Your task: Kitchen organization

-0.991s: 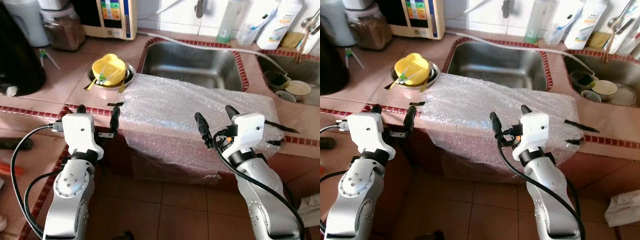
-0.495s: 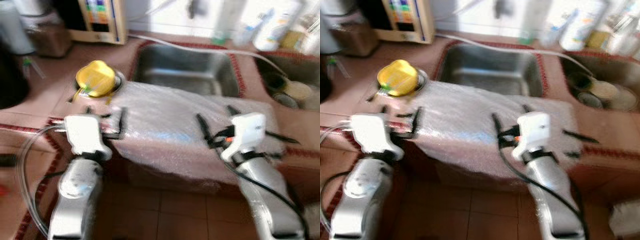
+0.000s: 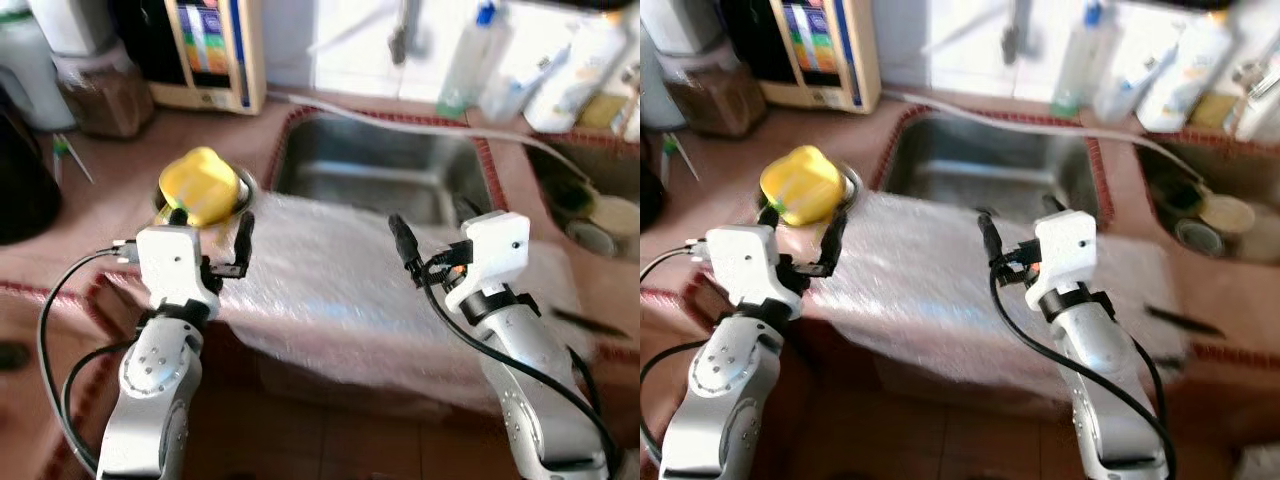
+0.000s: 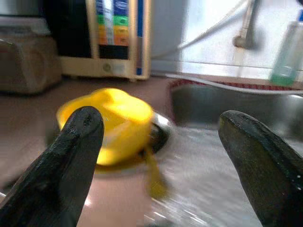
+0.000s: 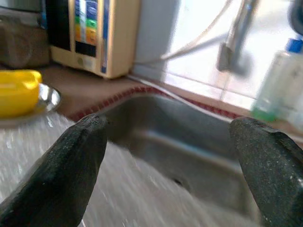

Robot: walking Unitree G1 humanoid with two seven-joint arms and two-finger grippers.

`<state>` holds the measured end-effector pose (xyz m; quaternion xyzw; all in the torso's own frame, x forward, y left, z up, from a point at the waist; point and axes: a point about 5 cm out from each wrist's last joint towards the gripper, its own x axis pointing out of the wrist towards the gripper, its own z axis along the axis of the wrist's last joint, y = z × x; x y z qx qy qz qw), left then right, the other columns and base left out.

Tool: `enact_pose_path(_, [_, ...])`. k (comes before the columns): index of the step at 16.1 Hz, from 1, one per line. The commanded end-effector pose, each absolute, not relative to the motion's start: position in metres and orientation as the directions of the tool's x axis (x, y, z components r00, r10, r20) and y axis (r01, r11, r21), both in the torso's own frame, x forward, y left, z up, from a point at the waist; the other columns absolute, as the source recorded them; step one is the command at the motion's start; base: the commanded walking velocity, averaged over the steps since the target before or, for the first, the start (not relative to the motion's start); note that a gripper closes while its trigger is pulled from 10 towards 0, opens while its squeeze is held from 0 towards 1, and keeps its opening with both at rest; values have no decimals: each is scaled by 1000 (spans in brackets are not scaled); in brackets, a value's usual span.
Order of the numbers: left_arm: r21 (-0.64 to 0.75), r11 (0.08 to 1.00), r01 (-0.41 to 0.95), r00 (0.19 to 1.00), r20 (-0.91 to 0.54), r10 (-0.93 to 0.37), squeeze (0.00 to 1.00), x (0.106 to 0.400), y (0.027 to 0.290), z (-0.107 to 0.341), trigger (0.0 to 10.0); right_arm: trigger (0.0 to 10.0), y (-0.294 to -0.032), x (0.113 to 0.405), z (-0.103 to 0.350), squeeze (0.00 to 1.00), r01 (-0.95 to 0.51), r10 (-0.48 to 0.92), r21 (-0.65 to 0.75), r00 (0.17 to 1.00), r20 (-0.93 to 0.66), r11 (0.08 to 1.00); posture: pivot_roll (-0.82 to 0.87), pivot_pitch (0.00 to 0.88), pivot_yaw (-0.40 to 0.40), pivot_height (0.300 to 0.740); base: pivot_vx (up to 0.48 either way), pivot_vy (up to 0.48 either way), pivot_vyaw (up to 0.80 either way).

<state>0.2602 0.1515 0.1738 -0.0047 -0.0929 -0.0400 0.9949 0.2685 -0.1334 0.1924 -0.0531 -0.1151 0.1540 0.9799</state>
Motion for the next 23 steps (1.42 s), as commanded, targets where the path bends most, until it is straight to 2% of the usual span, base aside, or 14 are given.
enact_pose_path(1, [5,998,56,983,173,-56,0,259,157,172,10000,10000,-128,268,192,0,-306,330,-138,921,207,942,40,163,-43,740,382,0,0])
enact_pose_path(5, [-3,999,41,984,176,-40,0,258,158,172,10000,10000,-125,268,191,0,-324,348,-143,915,204,935,48,162,-48,740,380,0,0])
enact_pose_path(6, [-3,1000,8,983,184,-7,0,259,160,174,10000,10000,-123,268,194,0,-329,355,-146,910,213,933,45,160,-46,740,0,0,0])
enact_pose_path(10, [-9,1000,22,981,193,-20,0,260,157,176,10000,10000,-123,269,193,0,-331,359,-155,909,211,931,44,152,-45,740,0,0,0])
enact_pose_path(20, [-14,1000,22,982,187,-19,0,261,156,174,10000,10000,-122,269,191,0,-332,360,-158,910,207,930,45,155,-47,740,0,-460,0])
enact_pose_path(23, [2,1000,3,982,189,-4,0,260,157,174,10000,10000,-122,269,191,0,-333,361,-158,910,206,930,43,156,-49,740,0,-120,0])
